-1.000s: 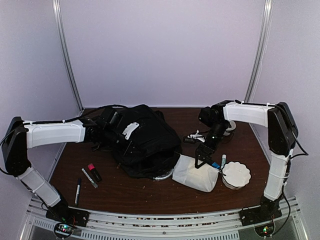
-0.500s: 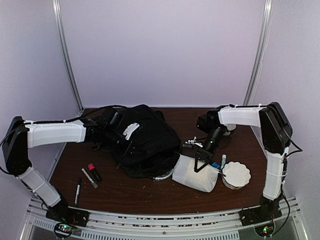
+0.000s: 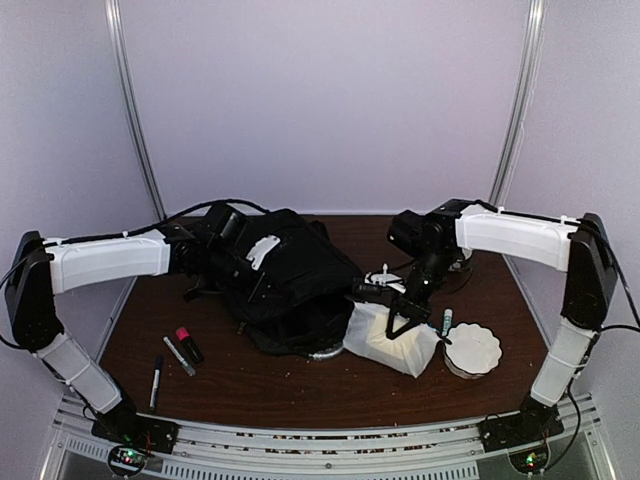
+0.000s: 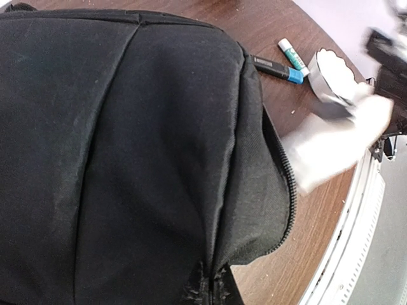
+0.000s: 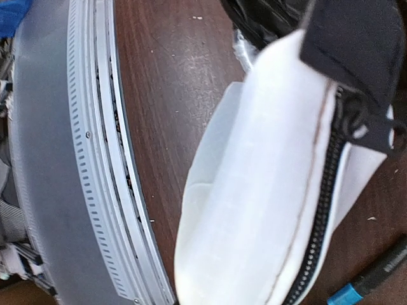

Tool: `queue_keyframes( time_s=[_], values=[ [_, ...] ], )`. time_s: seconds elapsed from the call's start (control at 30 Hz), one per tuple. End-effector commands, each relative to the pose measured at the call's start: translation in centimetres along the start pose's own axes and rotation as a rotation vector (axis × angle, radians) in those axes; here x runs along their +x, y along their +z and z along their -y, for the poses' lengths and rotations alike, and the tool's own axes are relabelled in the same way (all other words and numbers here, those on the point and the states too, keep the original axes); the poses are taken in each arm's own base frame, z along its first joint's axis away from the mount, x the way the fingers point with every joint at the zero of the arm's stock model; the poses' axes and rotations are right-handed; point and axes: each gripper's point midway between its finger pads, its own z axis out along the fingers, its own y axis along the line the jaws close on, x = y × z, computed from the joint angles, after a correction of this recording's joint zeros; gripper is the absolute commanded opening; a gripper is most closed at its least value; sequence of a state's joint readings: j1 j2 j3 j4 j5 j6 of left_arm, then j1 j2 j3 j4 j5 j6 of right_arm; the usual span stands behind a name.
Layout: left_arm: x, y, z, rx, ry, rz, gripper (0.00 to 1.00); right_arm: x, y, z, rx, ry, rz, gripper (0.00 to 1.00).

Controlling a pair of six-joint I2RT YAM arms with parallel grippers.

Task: Pack the student bag
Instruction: Pick up the pencil case from the center of the board, then pick up the largest pocket of the bag from the student bag, then place the pencil case in the largest pocket of the bag.

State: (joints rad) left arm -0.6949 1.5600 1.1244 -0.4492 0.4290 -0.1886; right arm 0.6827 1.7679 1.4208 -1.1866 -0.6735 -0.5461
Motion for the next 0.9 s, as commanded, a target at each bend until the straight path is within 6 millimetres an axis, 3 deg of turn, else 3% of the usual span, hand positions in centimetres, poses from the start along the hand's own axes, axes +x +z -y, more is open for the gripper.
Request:
queue_keyframes(
  time_s=[0.0, 0.17, 0.37, 0.6, 0.87],
  values=[
    [-4.3, -2.8, 1.1, -0.015, 0.085, 0.112, 0.00, -2.8, -3.2, -2.1, 0.206, -0.246, 0.059, 0.00],
    [-5.2, -4.3, 1.5, -0.034, 0.118, 0.095, 0.00, -4.5, -4.6, -3.0, 0.403, -0.500, -0.008, 0.00],
    [-7.1, -6.2, 2.2, -0.043, 0.146, 0.098, 0.00, -9.3, -6.3, -4.4, 0.692, -0.801, 0.024, 0.00],
    [-8.7, -8.3, 3.6, -0.021, 0.180, 0.131, 0.00, -15.0, -6.7, -5.5, 0.873, -0.938, 0.195, 0.00],
    [-9.2, -10.4, 4.7, -0.010, 0.230, 0.159, 0.00, -19.3, -4.4, -2.0, 1.078, -0.933, 0.271, 0.00]
  ],
)
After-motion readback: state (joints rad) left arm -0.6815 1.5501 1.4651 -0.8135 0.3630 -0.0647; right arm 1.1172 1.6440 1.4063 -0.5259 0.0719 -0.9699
